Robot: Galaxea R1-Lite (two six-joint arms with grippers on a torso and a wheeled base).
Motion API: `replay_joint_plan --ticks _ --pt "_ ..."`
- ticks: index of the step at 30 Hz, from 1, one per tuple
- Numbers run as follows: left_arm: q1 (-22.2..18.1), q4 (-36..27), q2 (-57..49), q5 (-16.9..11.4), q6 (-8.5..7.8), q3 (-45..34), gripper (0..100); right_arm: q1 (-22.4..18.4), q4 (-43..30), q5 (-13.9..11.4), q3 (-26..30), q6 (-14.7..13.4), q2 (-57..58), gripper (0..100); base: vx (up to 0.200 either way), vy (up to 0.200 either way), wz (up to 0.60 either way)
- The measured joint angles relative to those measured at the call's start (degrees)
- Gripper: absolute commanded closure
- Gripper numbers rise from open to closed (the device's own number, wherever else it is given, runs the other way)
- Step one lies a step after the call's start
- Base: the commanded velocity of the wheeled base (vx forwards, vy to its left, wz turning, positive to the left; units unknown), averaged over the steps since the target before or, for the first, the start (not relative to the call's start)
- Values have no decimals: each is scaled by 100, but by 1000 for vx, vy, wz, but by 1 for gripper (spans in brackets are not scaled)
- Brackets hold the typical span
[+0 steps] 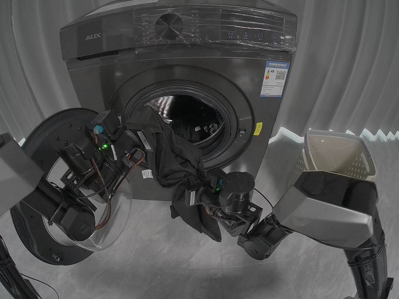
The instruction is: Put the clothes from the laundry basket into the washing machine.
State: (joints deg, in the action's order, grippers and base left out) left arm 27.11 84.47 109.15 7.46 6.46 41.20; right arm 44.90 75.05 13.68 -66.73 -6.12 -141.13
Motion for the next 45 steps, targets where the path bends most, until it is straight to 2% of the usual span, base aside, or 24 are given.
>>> replay_joint_plan --ticks 2,3,13,22,39,45 --pt "-52 60 154 6 0 -55 100 30 11 26 196 -22 222 100 0 0 0" --pt "-62 82 226 9 0 -96 0 38 13 39 260 -28 304 100 0 0 0" --pt "-126 137 597 -5 -30 -375 0 -66 -16 57 444 -37 686 100 0 0 0" --pt "-18 243 656 -11 -134 -957 0 -510 -62 60 339 -9 761 100 0 0 0" --pt "516 244 485 -24 -261 -1946 0 -970 -462 55 -562 62 590 100 0 0 0" --pt "530 243 556 -44 -294 -1770 0 -880 -471 60 -656 66 502 100 0 0 0"
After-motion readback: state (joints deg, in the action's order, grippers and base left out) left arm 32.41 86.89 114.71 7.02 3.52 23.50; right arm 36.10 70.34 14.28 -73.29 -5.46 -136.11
